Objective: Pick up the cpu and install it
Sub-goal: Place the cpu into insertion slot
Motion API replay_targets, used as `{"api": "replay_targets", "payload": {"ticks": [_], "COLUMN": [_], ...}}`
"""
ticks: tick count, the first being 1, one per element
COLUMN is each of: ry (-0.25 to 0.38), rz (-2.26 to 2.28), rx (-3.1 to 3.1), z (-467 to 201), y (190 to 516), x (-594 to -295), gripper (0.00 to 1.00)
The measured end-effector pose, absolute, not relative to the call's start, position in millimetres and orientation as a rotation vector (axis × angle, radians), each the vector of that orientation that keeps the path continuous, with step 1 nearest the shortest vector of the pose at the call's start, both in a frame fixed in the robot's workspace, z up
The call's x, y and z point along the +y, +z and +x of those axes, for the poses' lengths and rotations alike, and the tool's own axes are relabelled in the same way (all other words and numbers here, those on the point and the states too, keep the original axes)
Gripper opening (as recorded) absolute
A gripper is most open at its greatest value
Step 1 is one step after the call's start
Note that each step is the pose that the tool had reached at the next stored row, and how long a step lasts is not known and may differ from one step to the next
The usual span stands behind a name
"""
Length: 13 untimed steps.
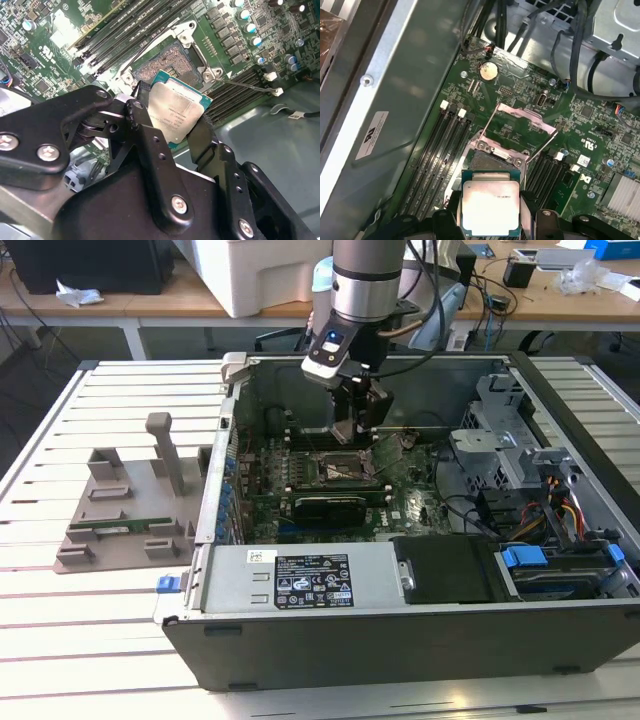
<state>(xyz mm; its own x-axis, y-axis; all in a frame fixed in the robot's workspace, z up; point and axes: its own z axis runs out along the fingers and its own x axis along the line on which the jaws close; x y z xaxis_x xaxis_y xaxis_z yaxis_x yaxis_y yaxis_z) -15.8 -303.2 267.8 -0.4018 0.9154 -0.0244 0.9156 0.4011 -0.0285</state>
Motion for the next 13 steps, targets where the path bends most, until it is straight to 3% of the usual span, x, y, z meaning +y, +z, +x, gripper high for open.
{"api": "replay_targets", "payload": {"ticks": [13], "ry": [-0.061], "rz": [1.856], "rx": [2.529], "z": [-15.8], "y": [267.7], "x": [-303.2], "gripper": [0.55]}}
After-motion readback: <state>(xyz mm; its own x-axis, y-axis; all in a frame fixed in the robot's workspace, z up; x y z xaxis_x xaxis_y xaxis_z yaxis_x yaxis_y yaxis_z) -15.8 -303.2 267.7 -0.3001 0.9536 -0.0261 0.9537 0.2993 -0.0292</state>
